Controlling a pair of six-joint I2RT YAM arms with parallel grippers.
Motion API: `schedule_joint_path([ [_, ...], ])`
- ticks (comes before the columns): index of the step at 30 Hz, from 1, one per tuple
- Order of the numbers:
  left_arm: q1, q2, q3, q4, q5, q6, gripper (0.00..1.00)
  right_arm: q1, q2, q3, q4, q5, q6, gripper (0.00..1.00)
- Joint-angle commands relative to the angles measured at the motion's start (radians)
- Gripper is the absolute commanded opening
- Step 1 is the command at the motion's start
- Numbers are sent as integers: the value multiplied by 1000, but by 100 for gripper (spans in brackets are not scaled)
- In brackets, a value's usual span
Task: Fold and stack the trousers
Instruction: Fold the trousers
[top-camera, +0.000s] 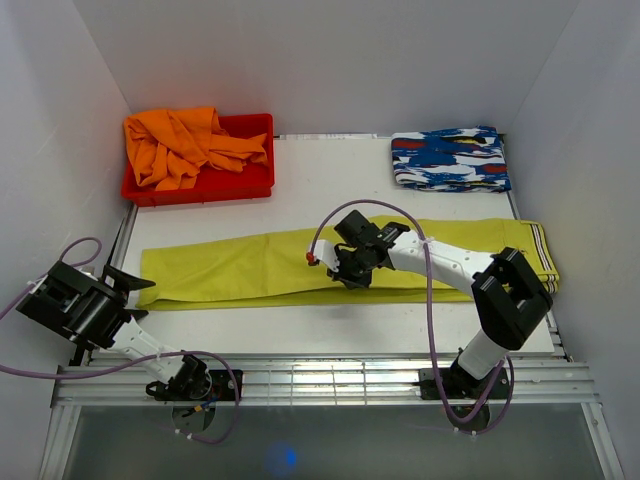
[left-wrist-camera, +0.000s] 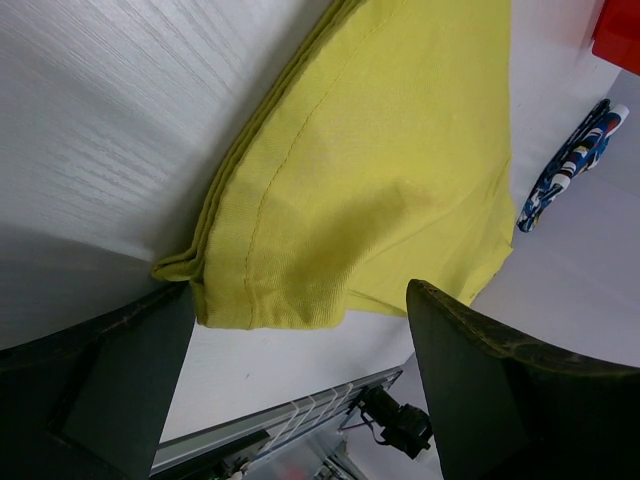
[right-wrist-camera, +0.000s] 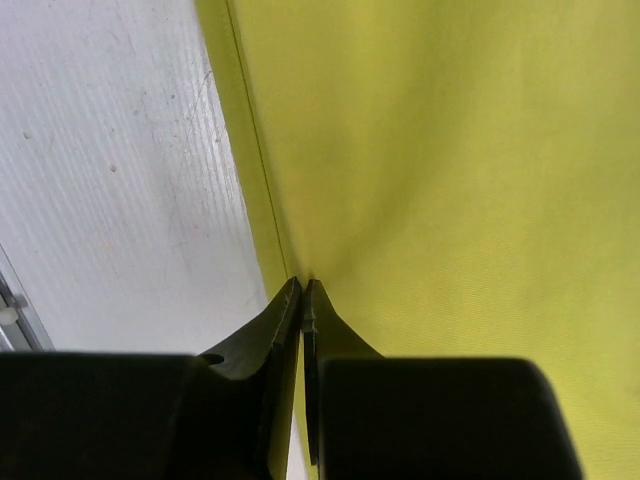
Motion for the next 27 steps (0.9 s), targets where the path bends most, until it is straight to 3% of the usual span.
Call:
schedule_joint_path([
  [1,3,-12,-24,95,-97,23,98,6,-37,19,-62,-22,-3,8],
  [11,3,-13,-27,104,-105,10,98,6,-11,-90,-14,-40,19,8],
  [27,1,-90,19,46,-92,118,98,6,167,-44,38,-6,53,8],
])
